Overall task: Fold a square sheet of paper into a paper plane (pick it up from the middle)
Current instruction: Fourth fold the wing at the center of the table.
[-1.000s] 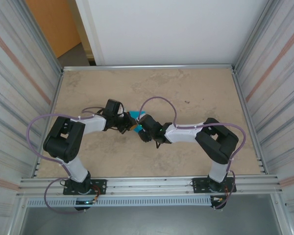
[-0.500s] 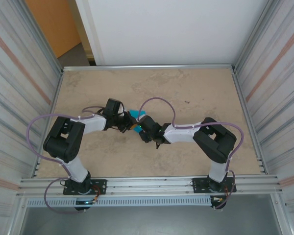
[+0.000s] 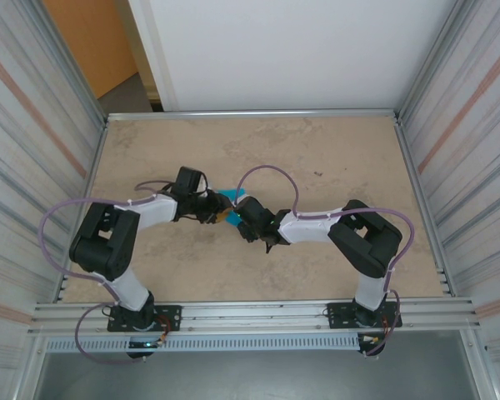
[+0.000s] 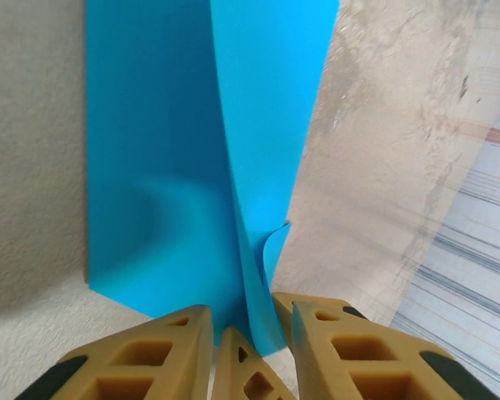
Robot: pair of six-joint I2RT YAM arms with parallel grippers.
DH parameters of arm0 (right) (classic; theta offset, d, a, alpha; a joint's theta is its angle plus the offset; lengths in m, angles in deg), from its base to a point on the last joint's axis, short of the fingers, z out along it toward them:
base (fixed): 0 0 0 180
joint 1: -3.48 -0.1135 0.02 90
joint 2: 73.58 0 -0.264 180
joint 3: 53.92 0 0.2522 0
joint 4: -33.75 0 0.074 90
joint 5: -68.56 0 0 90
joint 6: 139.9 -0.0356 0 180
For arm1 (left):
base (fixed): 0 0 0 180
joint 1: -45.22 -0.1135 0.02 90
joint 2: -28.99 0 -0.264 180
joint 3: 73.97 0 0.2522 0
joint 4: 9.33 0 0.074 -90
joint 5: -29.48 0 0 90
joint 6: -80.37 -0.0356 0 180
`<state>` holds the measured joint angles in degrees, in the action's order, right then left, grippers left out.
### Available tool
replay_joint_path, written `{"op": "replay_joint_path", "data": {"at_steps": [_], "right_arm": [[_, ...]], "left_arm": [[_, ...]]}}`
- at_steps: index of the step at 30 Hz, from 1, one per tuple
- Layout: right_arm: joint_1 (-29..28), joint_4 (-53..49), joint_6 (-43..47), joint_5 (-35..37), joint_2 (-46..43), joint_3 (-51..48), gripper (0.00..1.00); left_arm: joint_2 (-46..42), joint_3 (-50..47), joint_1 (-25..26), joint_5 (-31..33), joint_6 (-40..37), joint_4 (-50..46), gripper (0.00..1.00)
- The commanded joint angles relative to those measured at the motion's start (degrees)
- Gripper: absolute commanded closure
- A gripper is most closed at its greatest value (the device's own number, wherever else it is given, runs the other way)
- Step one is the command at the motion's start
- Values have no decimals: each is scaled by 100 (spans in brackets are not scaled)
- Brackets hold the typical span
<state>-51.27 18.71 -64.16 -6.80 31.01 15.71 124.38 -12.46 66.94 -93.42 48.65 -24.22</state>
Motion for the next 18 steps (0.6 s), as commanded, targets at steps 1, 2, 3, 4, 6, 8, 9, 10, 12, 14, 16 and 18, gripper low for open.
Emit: {"op": "replay_joint_path", "data": {"at_steps": [1,2,3,4,6,8,9,10,12,14,16,18], "right_arm": [[-28,-20,123,242,25,85,67],[-28,-22,125,270,30,90,67],[-28,-34,125,300,34,95,67],[-37,-40,125,322,37,112,68],[-28,-64,134,366,43,125,69],[-28,-75,135,416,43,133,70],[-28,-74,142,422,35,134,69],[-25,-76,143,439,43,132,69],[-28,-79,151,450,27,138,69],[-28,-74,160,470,30,151,69],[-25,-83,178,470,33,158,70],[-28,-83,195,453,36,165,72]], "left_arm": [[-307,89,-115,90,-172,-254,65],[-349,75,-144,100,-185,-286,64],[-378,61,-170,109,-199,-299,63],[-419,41,-195,111,-205,-308,63],[-482,-9,-242,120,-220,-326,61],[-521,-53,-272,126,-222,-335,61],[-539,-78,-277,122,-222,-333,60],[-555,-103,-288,126,-221,-327,60],[-574,-142,-290,135,-221,-318,59],[-592,-169,-297,135,-212,-318,59],[-601,-195,-293,135,-209,-309,59],[-606,-224,-297,130,-200,-301,59]]}}
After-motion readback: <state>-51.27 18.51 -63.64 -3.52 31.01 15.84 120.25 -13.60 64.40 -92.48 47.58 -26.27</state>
